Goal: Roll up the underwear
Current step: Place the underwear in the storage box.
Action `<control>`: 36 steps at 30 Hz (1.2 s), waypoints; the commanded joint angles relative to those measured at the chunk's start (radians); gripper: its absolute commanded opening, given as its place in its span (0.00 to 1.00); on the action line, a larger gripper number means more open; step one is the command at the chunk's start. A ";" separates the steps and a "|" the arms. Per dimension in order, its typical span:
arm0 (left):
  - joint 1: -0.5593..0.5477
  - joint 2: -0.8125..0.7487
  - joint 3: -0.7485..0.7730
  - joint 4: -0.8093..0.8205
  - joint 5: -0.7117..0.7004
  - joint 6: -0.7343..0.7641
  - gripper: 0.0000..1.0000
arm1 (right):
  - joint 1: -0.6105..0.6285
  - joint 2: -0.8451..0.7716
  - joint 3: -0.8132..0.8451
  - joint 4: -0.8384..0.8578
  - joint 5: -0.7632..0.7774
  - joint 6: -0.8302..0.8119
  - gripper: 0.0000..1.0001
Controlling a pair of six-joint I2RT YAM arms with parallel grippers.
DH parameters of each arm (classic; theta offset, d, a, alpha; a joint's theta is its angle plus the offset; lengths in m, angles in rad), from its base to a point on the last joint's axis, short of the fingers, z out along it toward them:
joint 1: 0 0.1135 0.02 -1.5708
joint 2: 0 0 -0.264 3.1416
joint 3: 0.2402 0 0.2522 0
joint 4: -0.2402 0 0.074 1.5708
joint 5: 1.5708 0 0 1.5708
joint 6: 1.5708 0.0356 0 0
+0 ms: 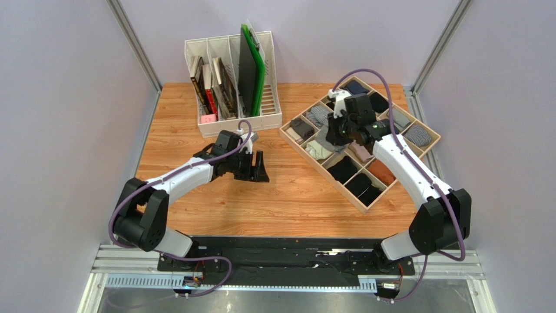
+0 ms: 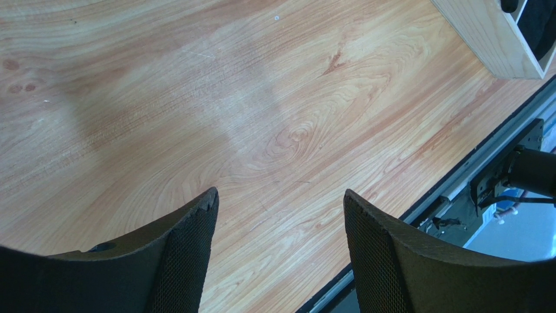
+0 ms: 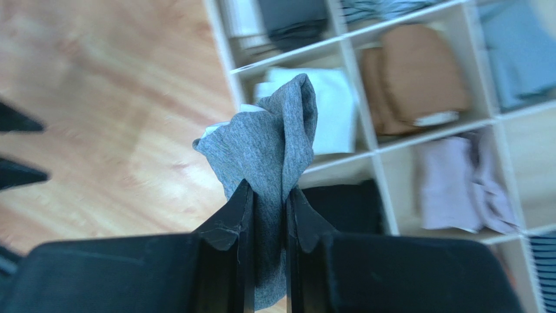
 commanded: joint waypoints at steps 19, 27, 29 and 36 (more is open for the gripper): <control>0.005 -0.010 -0.015 0.067 0.070 -0.010 0.75 | -0.406 0.253 0.056 0.368 0.269 -0.384 0.00; 0.005 0.011 -0.016 0.067 0.071 -0.007 0.75 | -0.475 0.330 0.061 0.425 0.183 -0.473 0.00; 0.005 0.010 -0.018 0.066 0.060 -0.008 0.75 | -0.484 0.351 0.076 0.403 0.141 -0.477 0.00; 0.005 0.016 -0.010 0.052 0.056 -0.005 0.75 | -0.487 0.432 0.083 0.389 0.080 -0.510 0.00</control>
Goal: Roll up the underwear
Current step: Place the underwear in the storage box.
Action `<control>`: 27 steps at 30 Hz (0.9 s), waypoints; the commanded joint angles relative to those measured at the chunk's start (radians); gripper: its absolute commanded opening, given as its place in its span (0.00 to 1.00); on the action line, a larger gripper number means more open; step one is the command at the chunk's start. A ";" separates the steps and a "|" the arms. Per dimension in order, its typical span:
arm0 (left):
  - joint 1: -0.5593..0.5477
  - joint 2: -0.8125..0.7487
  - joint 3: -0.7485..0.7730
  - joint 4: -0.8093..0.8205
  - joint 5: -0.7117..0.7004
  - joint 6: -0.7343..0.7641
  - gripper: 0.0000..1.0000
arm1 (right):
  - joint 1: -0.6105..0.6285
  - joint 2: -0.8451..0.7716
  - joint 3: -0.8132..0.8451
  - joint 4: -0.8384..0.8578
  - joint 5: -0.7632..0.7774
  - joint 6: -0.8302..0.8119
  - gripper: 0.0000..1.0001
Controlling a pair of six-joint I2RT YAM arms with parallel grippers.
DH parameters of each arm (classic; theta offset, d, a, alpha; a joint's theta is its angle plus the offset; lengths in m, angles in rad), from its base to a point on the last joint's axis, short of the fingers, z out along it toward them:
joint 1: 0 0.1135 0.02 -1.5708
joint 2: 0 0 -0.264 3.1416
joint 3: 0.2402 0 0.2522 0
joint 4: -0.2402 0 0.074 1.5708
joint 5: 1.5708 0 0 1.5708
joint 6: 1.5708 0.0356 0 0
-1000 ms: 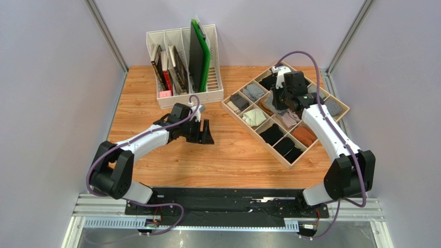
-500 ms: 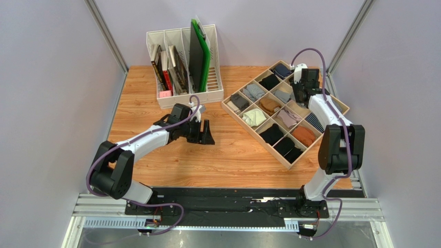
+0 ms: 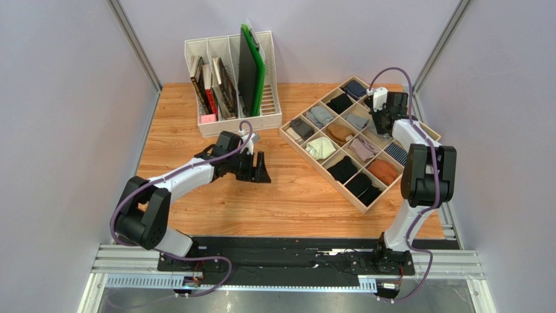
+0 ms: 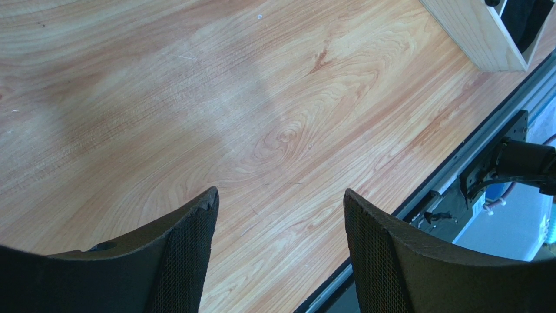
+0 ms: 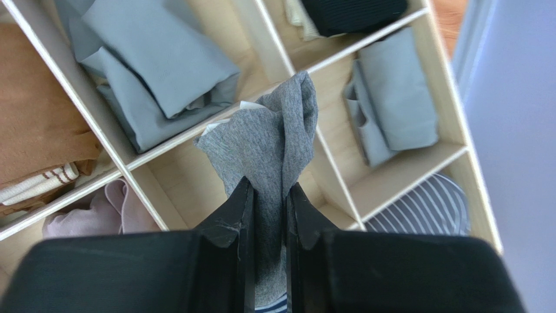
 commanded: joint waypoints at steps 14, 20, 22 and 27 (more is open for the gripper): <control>0.005 -0.022 0.005 -0.017 -0.020 0.006 0.75 | -0.007 0.138 0.004 0.104 0.000 -0.046 0.00; 0.005 -0.031 0.007 -0.024 -0.019 0.009 0.75 | -0.008 0.154 -0.010 0.090 0.049 -0.012 0.07; 0.005 -0.031 0.007 -0.026 -0.017 0.008 0.75 | -0.008 0.154 -0.005 0.079 0.051 -0.002 0.14; 0.005 -0.037 0.005 -0.027 -0.017 0.011 0.75 | -0.010 0.117 -0.007 0.075 0.051 0.018 0.44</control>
